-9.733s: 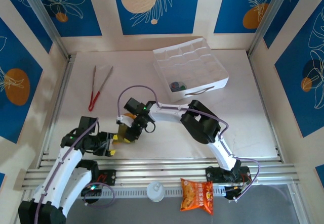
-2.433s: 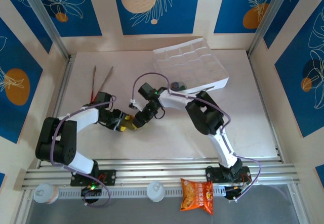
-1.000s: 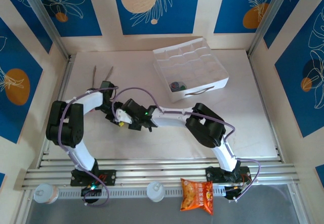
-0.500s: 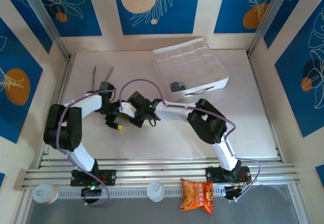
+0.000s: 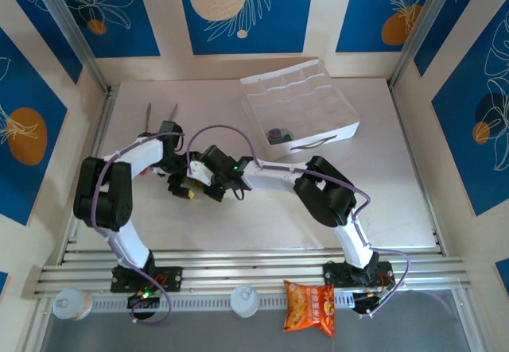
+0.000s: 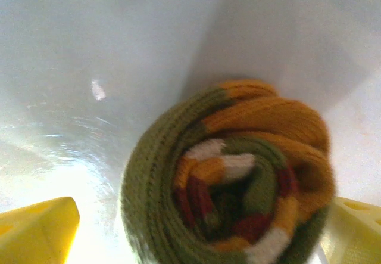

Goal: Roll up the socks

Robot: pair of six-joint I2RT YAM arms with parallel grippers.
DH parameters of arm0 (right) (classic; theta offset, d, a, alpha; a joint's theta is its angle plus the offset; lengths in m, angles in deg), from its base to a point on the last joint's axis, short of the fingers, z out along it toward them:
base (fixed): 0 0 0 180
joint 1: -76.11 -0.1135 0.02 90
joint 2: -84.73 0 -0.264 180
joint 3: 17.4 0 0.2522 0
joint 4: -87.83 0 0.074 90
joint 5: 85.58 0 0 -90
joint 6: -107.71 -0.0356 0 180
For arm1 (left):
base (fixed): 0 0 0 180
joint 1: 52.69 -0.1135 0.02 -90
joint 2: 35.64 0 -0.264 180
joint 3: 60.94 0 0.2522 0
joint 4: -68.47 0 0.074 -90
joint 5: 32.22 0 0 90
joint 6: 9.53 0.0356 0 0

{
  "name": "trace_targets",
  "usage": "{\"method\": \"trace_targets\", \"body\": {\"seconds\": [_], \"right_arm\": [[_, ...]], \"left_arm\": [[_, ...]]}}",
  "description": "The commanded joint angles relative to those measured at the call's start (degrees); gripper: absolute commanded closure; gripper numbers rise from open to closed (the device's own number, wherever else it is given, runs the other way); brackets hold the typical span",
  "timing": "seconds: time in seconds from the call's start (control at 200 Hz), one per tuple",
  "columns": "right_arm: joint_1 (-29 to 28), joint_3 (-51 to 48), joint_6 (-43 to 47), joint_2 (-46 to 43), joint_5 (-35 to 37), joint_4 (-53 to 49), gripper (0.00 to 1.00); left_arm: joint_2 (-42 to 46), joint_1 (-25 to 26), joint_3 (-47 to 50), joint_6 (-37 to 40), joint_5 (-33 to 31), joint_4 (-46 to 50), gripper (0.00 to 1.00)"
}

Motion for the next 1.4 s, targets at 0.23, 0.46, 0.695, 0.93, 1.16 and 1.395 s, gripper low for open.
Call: {"method": "trace_targets", "body": {"seconds": [0.23,0.46,0.695,0.93,1.16,1.395], "right_arm": [[-2.36,-3.10,0.99,3.76,1.11,-9.03,1.00],[-2.27,-3.52,0.42,2.82,2.45,-8.55,1.00],[0.70,-7.34,-4.35,-9.40,5.67,-5.43,0.49],[6.58,-12.52,-19.00,-30.42,10.97,-3.87,0.47],[15.43,-29.58,-50.57,-47.99,-9.95,5.78,0.01],[11.15,-36.73,-68.95,-48.97,-14.53,14.45,0.01]], "left_arm": [[-10.87,4.34,-6.55,2.97,-0.25,12.45,0.11],[-6.81,5.87,-1.62,-0.52,2.17,5.86,1.00],[5.19,5.86,0.69,-1.08,5.70,0.75,1.00],[13.44,5.83,1.44,-2.95,11.12,-3.17,1.00],[18.09,6.03,2.13,-7.78,14.89,-9.33,1.00],[18.43,7.26,1.39,-12.02,17.15,-12.14,1.00]]}}
